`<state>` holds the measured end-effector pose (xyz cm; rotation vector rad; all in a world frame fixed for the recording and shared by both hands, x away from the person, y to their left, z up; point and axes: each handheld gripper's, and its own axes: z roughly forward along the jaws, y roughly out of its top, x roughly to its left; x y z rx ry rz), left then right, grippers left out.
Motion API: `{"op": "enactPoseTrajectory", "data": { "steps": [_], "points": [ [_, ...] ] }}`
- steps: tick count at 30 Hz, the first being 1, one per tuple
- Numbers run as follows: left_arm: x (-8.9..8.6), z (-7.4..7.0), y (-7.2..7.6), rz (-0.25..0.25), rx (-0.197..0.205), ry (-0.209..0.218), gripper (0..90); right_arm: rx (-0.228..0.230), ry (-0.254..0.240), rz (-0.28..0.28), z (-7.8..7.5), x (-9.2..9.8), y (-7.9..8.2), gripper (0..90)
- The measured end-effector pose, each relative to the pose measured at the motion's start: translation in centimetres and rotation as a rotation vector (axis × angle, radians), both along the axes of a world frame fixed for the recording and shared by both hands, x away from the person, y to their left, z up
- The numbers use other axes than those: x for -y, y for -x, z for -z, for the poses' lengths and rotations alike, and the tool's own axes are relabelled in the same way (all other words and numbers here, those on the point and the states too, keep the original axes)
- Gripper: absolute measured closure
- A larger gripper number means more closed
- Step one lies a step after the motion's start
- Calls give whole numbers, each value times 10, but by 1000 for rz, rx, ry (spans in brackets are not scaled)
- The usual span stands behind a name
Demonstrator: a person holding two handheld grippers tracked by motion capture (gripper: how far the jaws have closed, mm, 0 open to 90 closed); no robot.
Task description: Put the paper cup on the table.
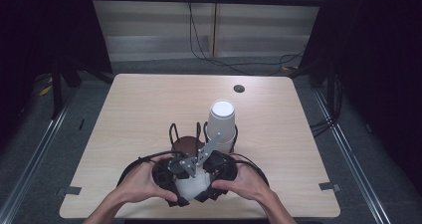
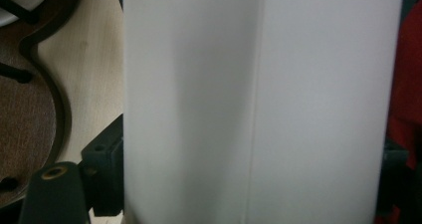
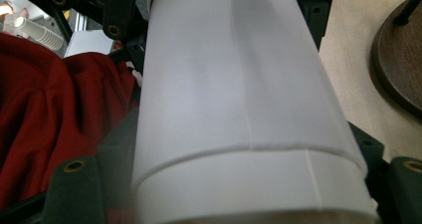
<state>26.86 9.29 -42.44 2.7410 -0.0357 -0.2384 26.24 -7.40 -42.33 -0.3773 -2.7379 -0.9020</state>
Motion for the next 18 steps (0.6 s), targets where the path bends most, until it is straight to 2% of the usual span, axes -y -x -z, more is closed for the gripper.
{"op": "enactPoseTrajectory", "data": {
  "steps": [1,3,5,9,11,13,16,17,18],
  "points": [
    [0,1,2,-26,-12,23,160,-5,-1,-4,1,1,0,246],
    [-1,1,2,-22,-14,38,153,13,-11,-10,1,1,-1,246],
    [-2,0,0,-18,-25,42,149,5,-18,-5,0,2,-1,246],
    [-4,-1,0,-31,-11,63,148,0,-21,2,-1,3,-1,248],
    [-8,-1,-3,-24,-15,110,148,3,-31,-1,-1,4,-2,248],
    [-9,-1,-3,-29,-16,112,148,5,-34,2,-2,4,-2,248],
    [-10,-1,-3,-7,17,117,145,14,-30,11,-2,4,-2,248],
    [-10,-1,-3,-7,17,117,145,17,-32,12,-1,3,-2,247],
    [-12,-1,-3,-7,17,135,144,15,-28,18,-2,3,-2,248]
  ]
}}
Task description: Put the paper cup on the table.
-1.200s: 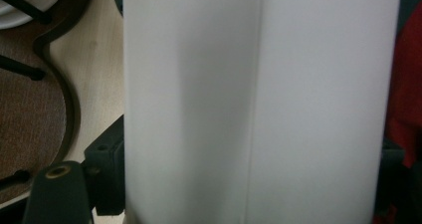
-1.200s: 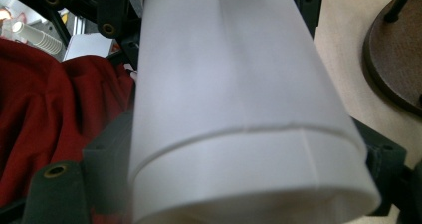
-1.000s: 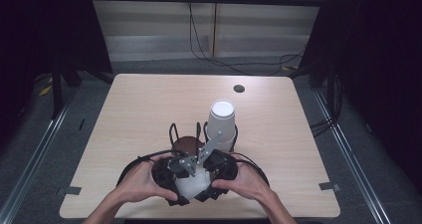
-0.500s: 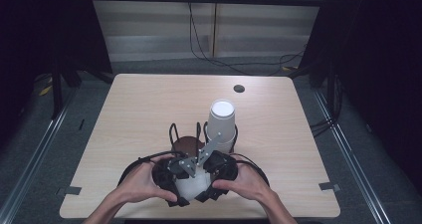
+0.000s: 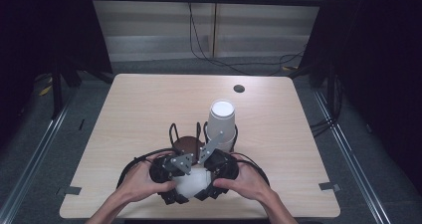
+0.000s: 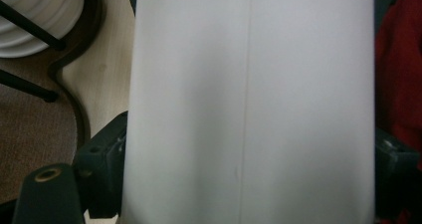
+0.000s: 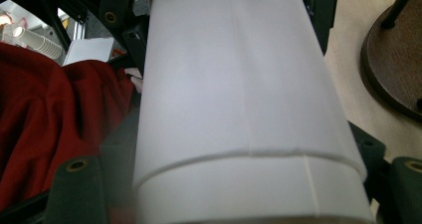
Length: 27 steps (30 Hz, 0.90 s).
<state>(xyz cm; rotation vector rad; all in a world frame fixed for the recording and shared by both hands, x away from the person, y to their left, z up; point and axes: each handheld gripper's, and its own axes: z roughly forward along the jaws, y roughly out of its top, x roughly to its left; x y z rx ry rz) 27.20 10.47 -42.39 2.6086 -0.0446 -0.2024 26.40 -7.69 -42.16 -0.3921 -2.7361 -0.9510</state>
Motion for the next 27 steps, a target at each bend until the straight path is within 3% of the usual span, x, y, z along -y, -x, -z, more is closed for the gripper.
{"op": "enactPoseTrajectory", "data": {
  "steps": [8,9,13,14,20,27],
  "points": [
    [-4,-3,-2,5,-6,38,136,-5,-17,7,0,2,-1,247],
    [-5,-4,-2,-2,2,48,136,-19,-6,14,-1,2,0,248],
    [-9,-8,-4,-14,-7,82,135,10,-15,23,-1,3,0,247],
    [-13,-11,-8,-31,-29,110,137,8,-14,26,-2,3,1,247],
    [-19,-14,-12,-54,-36,168,137,11,-33,46,-3,7,-1,247],
    [-24,-19,-13,-64,-34,213,137,7,-35,50,-3,9,-2,247]
  ]
}}
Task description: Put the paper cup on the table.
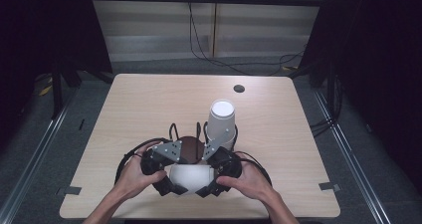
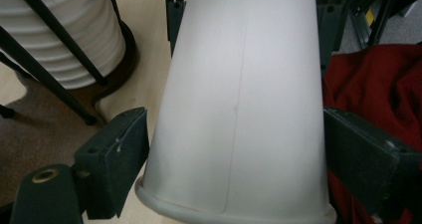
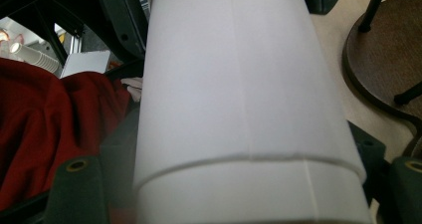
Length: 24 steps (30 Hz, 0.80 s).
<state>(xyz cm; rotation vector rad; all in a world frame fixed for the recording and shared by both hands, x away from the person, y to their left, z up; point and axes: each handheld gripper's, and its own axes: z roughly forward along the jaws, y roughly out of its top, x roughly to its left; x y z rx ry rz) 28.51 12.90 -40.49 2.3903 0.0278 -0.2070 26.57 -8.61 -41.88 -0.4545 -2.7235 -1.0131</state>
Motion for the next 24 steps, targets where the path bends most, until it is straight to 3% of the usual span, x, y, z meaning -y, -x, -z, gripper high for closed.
{"op": "enactPoseTrajectory", "data": {
  "steps": [4,6,7,10,13,18,22,23,24],
  "points": [
    [-5,-3,-3,-30,-16,37,137,-8,-1,5,0,1,0,246],
    [-11,-2,-7,-61,-41,96,137,0,2,11,1,2,-1,246],
    [-13,-2,-8,-69,-46,105,137,1,3,18,0,3,-1,246],
    [-16,-3,-9,-81,-38,116,137,3,1,31,-1,4,-1,246],
    [-22,-8,-10,-114,-40,167,150,2,1,38,-2,8,-2,246],
    [-30,-12,-8,-165,-28,203,154,12,-11,55,-6,13,-3,246],
    [-38,-13,-5,-201,-20,251,176,16,-19,75,-7,19,-4,246],
    [-42,-12,-2,-236,6,284,176,12,-23,82,-6,21,-4,246],
    [-44,-12,-2,-252,-2,301,194,15,-27,91,-5,23,-4,245]
  ]
}}
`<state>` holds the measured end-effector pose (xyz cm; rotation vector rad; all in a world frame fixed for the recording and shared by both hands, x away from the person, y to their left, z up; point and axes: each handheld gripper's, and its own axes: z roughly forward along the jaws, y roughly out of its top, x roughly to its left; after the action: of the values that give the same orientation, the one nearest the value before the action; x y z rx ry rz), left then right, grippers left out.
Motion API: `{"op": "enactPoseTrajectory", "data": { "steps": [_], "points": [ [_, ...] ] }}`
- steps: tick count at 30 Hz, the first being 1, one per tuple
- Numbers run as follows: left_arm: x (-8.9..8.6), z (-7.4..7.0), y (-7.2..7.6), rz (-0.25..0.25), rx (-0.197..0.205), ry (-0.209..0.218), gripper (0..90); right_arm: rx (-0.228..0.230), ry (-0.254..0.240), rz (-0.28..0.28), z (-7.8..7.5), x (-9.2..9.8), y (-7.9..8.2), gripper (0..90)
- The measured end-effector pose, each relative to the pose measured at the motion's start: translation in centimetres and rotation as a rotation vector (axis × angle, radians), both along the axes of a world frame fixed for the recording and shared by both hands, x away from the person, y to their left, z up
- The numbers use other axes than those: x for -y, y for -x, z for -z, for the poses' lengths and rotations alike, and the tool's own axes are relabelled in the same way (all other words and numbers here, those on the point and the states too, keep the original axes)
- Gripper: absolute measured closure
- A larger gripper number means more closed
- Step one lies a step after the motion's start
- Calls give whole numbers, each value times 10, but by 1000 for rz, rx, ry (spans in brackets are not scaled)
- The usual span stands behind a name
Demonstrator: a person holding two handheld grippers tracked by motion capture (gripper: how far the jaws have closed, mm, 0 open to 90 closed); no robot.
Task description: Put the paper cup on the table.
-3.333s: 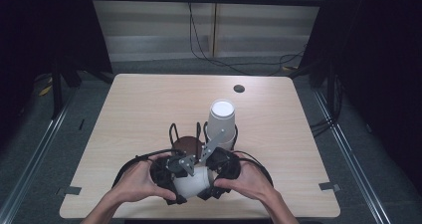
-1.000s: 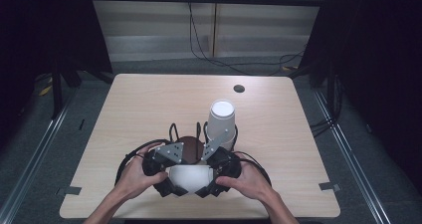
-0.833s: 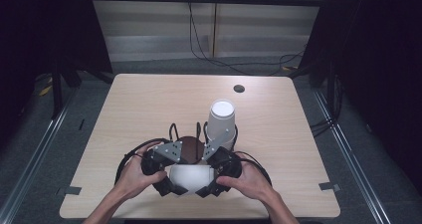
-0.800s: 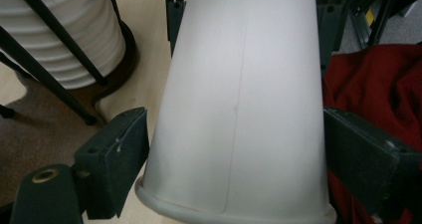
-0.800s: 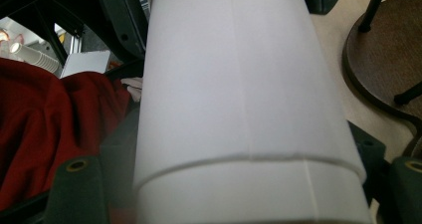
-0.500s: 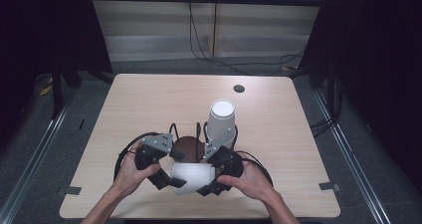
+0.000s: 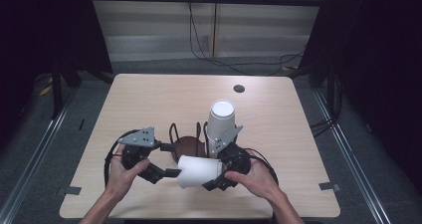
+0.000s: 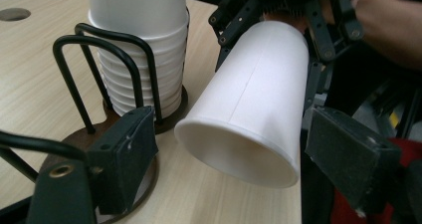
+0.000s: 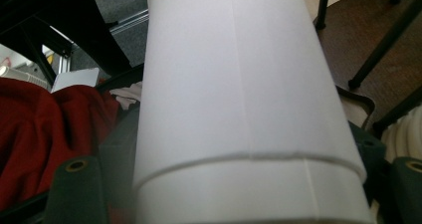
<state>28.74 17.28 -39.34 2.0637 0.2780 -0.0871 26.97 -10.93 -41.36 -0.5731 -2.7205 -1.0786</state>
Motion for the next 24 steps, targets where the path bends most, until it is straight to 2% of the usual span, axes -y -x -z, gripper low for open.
{"op": "enactPoseTrajectory", "data": {
  "steps": [2,3,5,7,11,12,16,17,19,20,24],
  "points": [
    [-2,3,-2,-1,-34,6,190,-1,-9,2,1,1,0,244],
    [-3,6,-2,4,-50,-12,171,-1,-24,3,1,3,0,244],
    [-5,8,-2,10,-62,-17,169,5,-26,9,1,3,0,244],
    [-7,9,-1,4,-58,-18,169,8,-28,14,1,4,0,244],
    [-16,12,4,-14,-67,-29,165,11,-90,20,2,8,0,244],
    [-16,12,4,-14,-67,-29,164,11,-90,20,2,8,0,244],
    [-21,15,6,-32,-69,-17,164,5,-122,29,2,10,-1,243],
    [-23,15,7,-44,-52,-10,163,8,-135,34,2,11,-2,244],
    [-23,15,8,-47,-50,-7,162,9,-143,33,2,11,-1,244],
    [-23,16,8,-46,-60,6,162,11,-161,31,2,12,-1,243],
    [-21,20,8,-46,-80,25,161,18,-179,32,3,13,-1,243]
  ]
}}
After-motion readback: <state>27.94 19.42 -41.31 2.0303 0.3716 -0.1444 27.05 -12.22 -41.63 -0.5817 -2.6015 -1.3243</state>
